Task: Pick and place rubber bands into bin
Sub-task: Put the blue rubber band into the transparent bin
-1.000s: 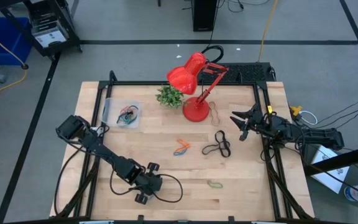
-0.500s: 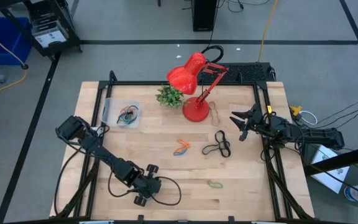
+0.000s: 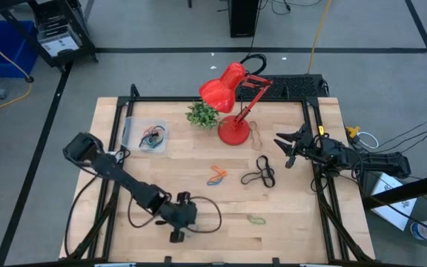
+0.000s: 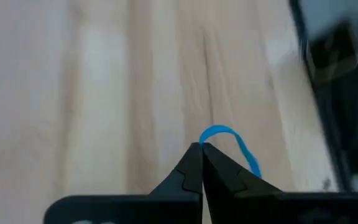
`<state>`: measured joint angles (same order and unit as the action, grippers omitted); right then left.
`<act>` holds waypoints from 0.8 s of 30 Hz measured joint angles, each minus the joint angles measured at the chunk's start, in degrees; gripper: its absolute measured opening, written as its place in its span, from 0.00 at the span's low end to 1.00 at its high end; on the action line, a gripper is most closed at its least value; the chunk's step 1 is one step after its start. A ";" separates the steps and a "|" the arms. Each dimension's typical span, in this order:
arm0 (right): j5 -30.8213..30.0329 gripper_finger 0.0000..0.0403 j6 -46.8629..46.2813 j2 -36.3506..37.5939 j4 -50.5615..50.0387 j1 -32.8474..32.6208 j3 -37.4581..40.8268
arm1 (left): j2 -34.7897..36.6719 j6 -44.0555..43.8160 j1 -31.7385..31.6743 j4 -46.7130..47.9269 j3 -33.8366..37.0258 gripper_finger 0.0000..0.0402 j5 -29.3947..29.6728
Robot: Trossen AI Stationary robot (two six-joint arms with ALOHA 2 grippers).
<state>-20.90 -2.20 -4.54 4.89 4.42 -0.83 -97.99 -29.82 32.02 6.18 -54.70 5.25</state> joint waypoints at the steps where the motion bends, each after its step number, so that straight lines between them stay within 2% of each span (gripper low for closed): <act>1: -0.01 0.28 0.01 0.02 0.00 0.00 -0.01 | 1.36 -0.12 -0.44 -0.55 0.00 0.01 0.90; 7: -0.03 0.28 0.05 0.00 0.00 -0.01 -0.01 | 10.51 8.15 -1.98 -5.66 -0.02 0.01 5.75; 15: -0.03 0.28 0.07 0.00 0.00 0.00 -0.01 | 19.04 24.26 -2.15 -10.59 -0.15 0.01 17.52; 21: -0.01 0.28 0.02 0.00 0.00 -0.01 -0.01 | 20.04 26.57 -3.08 -10.51 -0.15 0.00 19.61; 24: -0.03 0.28 0.07 0.00 0.00 -0.01 -0.01 | 20.48 25.46 -3.76 -8.79 -0.15 0.00 25.29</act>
<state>-20.93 -2.13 -4.54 4.89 4.40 -0.84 -77.51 -4.36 28.26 -2.61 -54.85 30.55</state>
